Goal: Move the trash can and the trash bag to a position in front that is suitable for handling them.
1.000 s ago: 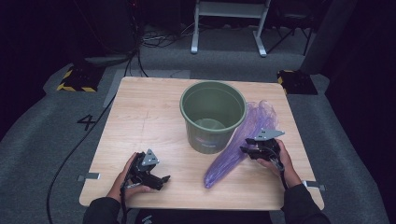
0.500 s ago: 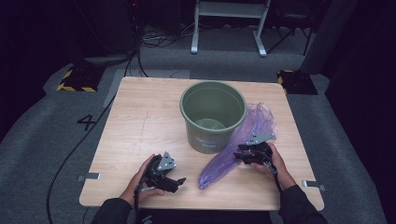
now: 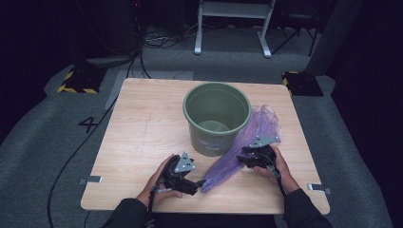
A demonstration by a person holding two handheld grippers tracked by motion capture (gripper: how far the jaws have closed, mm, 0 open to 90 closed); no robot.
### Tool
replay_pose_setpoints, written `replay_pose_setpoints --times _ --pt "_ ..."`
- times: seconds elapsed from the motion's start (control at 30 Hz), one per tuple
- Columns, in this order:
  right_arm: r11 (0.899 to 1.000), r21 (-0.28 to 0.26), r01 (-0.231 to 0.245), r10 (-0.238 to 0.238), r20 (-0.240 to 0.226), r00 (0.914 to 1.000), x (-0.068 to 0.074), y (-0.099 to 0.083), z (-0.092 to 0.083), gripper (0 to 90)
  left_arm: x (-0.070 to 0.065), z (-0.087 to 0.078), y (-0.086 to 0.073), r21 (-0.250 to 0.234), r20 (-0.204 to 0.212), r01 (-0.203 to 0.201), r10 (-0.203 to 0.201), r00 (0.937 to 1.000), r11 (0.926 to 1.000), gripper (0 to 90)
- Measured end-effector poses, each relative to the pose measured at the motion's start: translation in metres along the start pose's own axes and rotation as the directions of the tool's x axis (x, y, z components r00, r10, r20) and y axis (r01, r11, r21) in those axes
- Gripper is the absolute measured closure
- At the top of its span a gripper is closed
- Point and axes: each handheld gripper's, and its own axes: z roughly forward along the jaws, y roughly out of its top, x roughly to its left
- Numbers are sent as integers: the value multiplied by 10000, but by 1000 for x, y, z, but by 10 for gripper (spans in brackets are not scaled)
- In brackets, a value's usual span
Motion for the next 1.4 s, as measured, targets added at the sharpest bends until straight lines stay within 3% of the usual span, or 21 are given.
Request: replay_pose_setpoints --times 0.2,0.33,0.43,0.47,0.57,0.7,0.8,0.93,1.0,1.13,1.27,1.3,1.4 --pt "10000 -31 -39 39 0 10000 2 0 0 485 -8 21 4 540 113 -340 334 9994 9980 163" --pt "10000 17 -4 4 -31 10000 3 0 0 446 -10 33 3 1028 -271 -529 560 9981 9933 175" --pt "10000 17 33 -33 37 10000 3 -1 -1 330 -9 38 1 1238 -410 -407 461 9981 9915 190" --pt "10000 17 33 -33 37 10000 3 -1 -1 330 -9 38 1 1238 -410 -407 461 9981 9915 197" --pt "9991 -409 -90 90 -8 10000 0 -1 -9 270 -7 39 -1 1372 -317 -437 485 9983 9896 235" --pt "9950 -954 -287 327 414 9986 -3 2 -20 199 -4 40 -3 1450 -283 -275 319 9991 9891 233" --pt "9934 -1137 -131 199 590 9981 -4 4 -22 182 -1 39 -5 1372 -197 -248 278 9994 9902 227" --pt "9931 -1173 -99 184 718 9973 -5 6 -14 169 2 38 -6 1368 -91 -308 323 9994 9901 217" --pt "9966 -791 -231 294 793 9964 -8 6 -3 178 6 38 -7 1327 -24 -328 334 9994 9906 204" --pt "9978 -513 -409 450 823 9956 -12 4 4 207 11 37 -8 1389 -129 -304 325 9994 9898 176" --pt "9972 -202 -726 736 531 9959 -18 0 8 266 22 35 -11 1386 -252 81 -47 9997 9903 163" --pt "9962 -254 -837 850 576 9947 -21 -1 7 310 28 36 -12 1348 -315 466 -427 9986 9898 155" --pt "9964 -216 -820 833 647 9944 -21 -2 5 356 33 36 -12 1274 -491 599 -540 9973 9900 150"
